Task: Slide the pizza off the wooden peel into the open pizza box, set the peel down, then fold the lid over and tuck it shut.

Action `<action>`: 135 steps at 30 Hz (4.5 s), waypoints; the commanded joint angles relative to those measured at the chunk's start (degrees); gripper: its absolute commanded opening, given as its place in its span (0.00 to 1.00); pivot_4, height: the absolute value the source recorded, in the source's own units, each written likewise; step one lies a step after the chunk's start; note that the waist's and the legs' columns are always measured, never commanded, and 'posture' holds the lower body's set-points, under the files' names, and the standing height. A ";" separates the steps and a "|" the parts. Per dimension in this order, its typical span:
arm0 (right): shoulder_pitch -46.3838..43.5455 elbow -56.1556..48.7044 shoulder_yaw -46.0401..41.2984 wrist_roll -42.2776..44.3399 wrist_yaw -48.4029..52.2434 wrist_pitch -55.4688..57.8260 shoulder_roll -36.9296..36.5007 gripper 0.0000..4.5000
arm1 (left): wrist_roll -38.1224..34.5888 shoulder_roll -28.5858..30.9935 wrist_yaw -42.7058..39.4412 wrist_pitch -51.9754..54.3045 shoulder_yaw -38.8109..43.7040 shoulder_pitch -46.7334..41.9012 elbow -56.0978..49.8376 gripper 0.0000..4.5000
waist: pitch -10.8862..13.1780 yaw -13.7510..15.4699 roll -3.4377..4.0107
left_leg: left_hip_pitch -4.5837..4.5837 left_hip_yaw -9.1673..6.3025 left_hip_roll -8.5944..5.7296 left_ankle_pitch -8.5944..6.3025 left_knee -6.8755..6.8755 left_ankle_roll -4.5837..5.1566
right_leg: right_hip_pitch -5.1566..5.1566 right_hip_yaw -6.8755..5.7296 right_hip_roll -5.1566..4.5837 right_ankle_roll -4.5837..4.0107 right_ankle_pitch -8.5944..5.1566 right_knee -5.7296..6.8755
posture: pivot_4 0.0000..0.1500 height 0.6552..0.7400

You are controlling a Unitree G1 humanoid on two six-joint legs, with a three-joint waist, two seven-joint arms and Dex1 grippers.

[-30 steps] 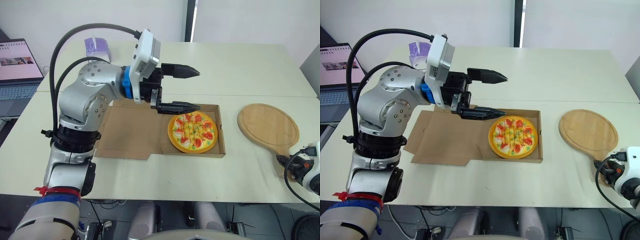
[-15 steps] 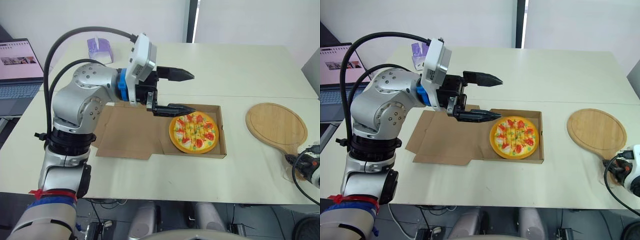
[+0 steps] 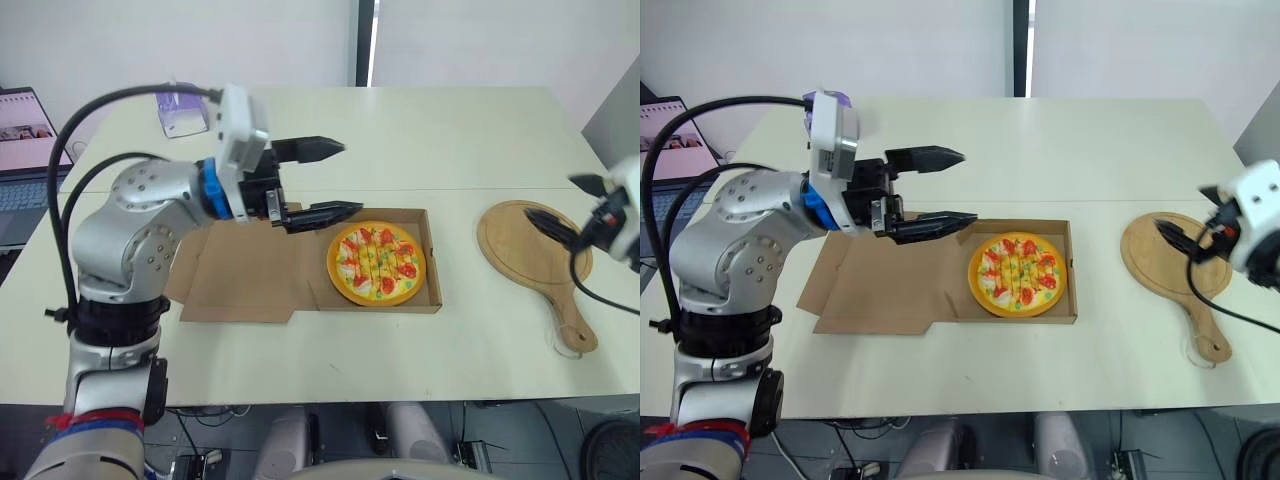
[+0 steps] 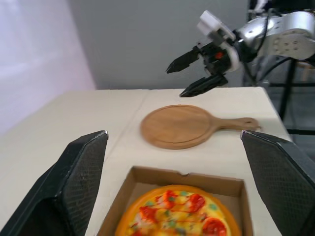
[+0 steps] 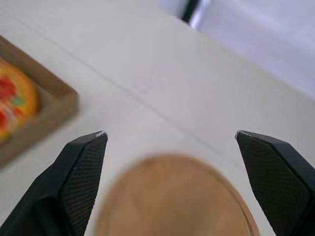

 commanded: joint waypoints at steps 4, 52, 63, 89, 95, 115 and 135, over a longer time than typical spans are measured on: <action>-16.33 1.67 12.88 2.31 4.35 -0.41 9.55 0.99 | -10.25 -1.18 17.76 13.49 19.46 18.45 -12.32 1.00 | 0.07 0.31 -0.13 | -0.16 -0.13 -0.03 0.05 0.01 -0.13 | -0.09 -0.18 -0.17 0.00 0.01 -0.09 | 1.00 1.00; -28.37 -2.69 29.96 -0.07 11.64 2.91 23.56 0.99 | -52.27 -22.35 55.94 -1.46 21.26 60.08 -10.98 1.00 | 0.06 1.77 -0.22 | -0.52 -0.76 -0.11 -0.16 0.00 0.00 | -0.06 -0.74 -0.30 -0.15 -0.02 -0.58 | 1.00 1.00; -28.16 -3.18 29.61 0.33 11.34 3.38 23.12 1.00 | -53.66 -23.56 57.02 -3.55 22.48 59.32 -8.31 0.59 | 0.06 1.72 -0.22 | -0.52 -0.76 -0.11 -0.16 0.00 0.00 | -0.06 -0.75 -0.30 -0.15 -0.02 -0.59 | 1.00 1.00; -27.64 -4.49 28.64 1.08 10.29 4.97 23.09 1.00 | -47.10 -19.79 52.53 -3.64 21.30 55.14 -5.01 0.20 | 0.06 1.70 -0.11 | -0.56 -0.89 -0.11 -0.12 -0.07 -0.07 | -0.08 -0.86 -0.30 -0.16 -0.03 -0.61 | 1.00 1.00; -27.40 -5.44 28.45 1.37 10.31 5.80 22.68 1.00 | -48.40 -19.83 53.87 -2.60 22.10 53.24 -2.14 0.43 | 0.07 1.73 -0.11 | -0.61 -0.91 -0.11 -0.12 -0.10 -0.07 | -0.11 -0.87 -0.31 -0.16 -0.03 -0.67 | 1.00 1.00; -27.21 -5.95 28.26 1.31 9.77 6.10 22.60 1.00 | -49.26 -19.99 54.14 -0.32 22.11 52.01 -1.83 0.00 | 0.11 1.77 -0.03 | -0.60 -0.99 -0.13 -0.07 -0.24 -0.16 | -0.12 -0.93 -0.35 -0.16 -0.03 -0.67 | 1.00 1.00; -23.47 -5.63 25.78 0.30 8.58 5.31 19.26 1.00 | -42.85 -5.15 49.96 2.53 20.15 32.56 -5.75 0.00 | 0.15 1.77 -0.08 | -0.67 -1.21 -0.16 0.15 -0.64 -0.57 | -0.23 -1.12 -0.37 -0.23 -0.07 -0.79 | 1.00 1.00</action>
